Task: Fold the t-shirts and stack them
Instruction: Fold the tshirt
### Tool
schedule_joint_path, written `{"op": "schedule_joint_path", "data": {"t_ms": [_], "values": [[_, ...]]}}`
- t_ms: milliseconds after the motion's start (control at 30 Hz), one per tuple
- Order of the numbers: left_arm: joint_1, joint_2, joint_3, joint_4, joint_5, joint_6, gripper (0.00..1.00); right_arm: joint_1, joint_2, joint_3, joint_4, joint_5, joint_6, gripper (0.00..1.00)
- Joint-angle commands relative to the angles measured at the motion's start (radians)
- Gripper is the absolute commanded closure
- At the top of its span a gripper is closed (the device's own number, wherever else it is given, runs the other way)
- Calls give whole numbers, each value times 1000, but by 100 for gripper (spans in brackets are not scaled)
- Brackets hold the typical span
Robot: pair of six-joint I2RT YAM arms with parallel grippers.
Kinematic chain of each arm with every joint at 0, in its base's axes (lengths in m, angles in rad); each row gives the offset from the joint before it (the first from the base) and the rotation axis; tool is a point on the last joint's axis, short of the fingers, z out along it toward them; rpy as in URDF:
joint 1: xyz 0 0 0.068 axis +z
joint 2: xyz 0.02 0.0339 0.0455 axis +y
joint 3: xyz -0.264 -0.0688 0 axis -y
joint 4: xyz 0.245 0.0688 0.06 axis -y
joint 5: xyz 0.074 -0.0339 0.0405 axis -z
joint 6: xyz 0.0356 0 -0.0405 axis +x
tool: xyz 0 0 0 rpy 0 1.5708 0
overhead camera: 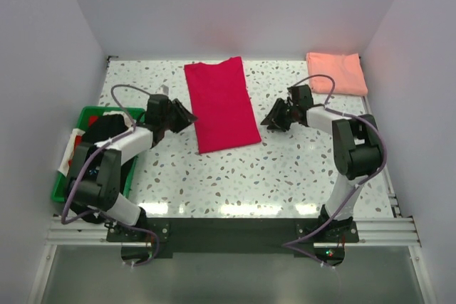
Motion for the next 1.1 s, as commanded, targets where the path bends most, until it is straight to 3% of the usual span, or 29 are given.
{"op": "schedule_joint_path", "data": {"t_ms": [0,300,867,1067], "values": [[-37,-86,-147,84,2,-55,57,25,-78,-73,14,85,-55,59],[-77,-159,-321,127,45,-55,55,89,-120,-171,32,146,-72,58],[-146,-94,-352,87,-68,-105,62,155,-138,-239,70,179,-54,57],[-164,-80,-356,79,-99,-121,67,160,-118,-259,89,185,-42,63]]}}
